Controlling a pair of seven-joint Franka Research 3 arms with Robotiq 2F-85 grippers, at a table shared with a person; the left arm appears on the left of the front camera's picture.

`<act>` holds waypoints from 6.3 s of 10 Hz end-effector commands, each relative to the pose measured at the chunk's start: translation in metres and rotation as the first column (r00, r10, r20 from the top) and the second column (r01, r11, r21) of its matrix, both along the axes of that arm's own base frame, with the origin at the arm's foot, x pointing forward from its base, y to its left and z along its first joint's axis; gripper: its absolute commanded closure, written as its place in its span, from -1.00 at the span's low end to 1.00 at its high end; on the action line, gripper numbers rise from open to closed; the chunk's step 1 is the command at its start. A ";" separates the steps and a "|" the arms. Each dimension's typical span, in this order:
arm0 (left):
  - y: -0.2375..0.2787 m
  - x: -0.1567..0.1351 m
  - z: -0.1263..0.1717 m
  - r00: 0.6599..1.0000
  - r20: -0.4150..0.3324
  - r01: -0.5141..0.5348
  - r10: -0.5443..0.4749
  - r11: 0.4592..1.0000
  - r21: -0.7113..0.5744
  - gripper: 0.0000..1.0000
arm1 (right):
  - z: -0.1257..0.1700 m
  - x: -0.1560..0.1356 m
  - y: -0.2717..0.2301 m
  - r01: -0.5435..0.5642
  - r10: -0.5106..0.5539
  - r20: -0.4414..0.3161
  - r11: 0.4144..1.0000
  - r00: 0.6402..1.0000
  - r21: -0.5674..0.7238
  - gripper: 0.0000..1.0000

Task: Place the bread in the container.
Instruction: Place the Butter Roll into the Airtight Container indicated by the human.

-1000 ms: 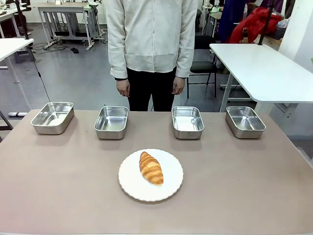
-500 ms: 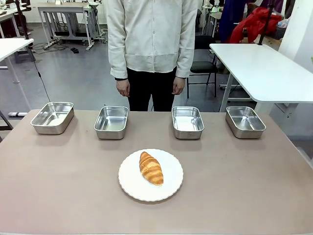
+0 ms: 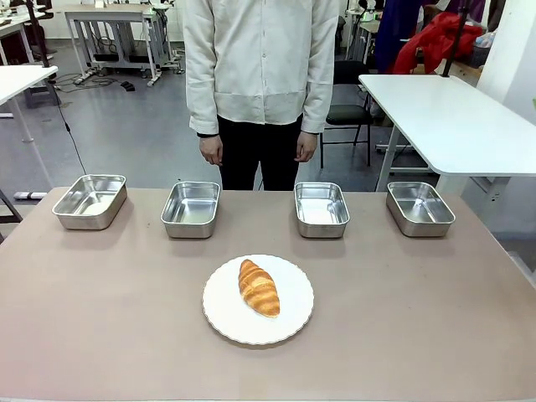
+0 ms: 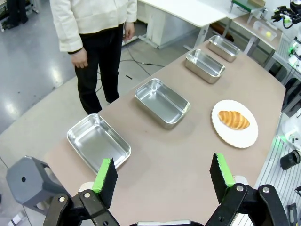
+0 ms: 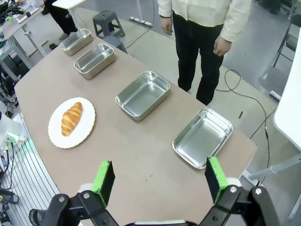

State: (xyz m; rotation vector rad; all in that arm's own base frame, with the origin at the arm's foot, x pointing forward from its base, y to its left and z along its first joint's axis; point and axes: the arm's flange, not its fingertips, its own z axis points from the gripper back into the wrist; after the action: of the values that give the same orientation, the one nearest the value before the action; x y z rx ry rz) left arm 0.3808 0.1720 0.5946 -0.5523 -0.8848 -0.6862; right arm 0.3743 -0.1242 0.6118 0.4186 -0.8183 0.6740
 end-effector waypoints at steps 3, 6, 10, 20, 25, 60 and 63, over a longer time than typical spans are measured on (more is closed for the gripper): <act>0.000 0.001 0.001 1.000 0.018 0.012 -0.012 1.000 -0.017 -1.00 | 0.000 0.001 -0.002 -0.021 0.021 0.025 1.000 0.999 0.010 -1.00; 0.000 0.001 0.001 1.000 0.018 0.012 -0.012 1.000 -0.017 -1.00 | 0.000 0.001 -0.002 -0.021 0.021 0.025 1.000 0.999 0.010 -1.00; 0.000 0.001 0.001 1.000 0.018 0.012 -0.012 1.000 -0.017 -1.00 | 0.000 0.001 -0.002 -0.021 0.021 0.025 1.000 0.999 0.010 -1.00; 0.000 0.001 0.001 1.000 0.018 0.012 -0.012 1.000 -0.017 -1.00 | 0.000 0.001 -0.002 -0.021 0.021 0.025 1.000 0.999 0.010 -1.00; 0.000 0.001 0.001 1.000 0.018 0.012 -0.012 1.000 -0.017 -1.00 | 0.000 0.001 -0.002 -0.021 0.021 0.025 1.000 0.999 0.010 -1.00; 0.000 0.001 0.001 1.000 0.018 0.012 -0.012 1.000 -0.017 -1.00 | 0.000 0.001 -0.002 -0.021 0.021 0.025 1.000 0.999 0.010 -1.00; 0.000 0.001 0.001 1.000 0.018 0.012 -0.012 1.000 -0.017 -1.00 | 0.000 0.001 -0.002 -0.021 0.021 0.025 1.000 0.999 0.010 -1.00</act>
State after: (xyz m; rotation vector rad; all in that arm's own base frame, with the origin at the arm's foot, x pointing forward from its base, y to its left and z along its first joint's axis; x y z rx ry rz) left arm 0.3795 0.1727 0.5947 -0.5604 -0.8854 -0.6829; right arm 0.3742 -0.1249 0.6112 0.4207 -0.8202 0.6750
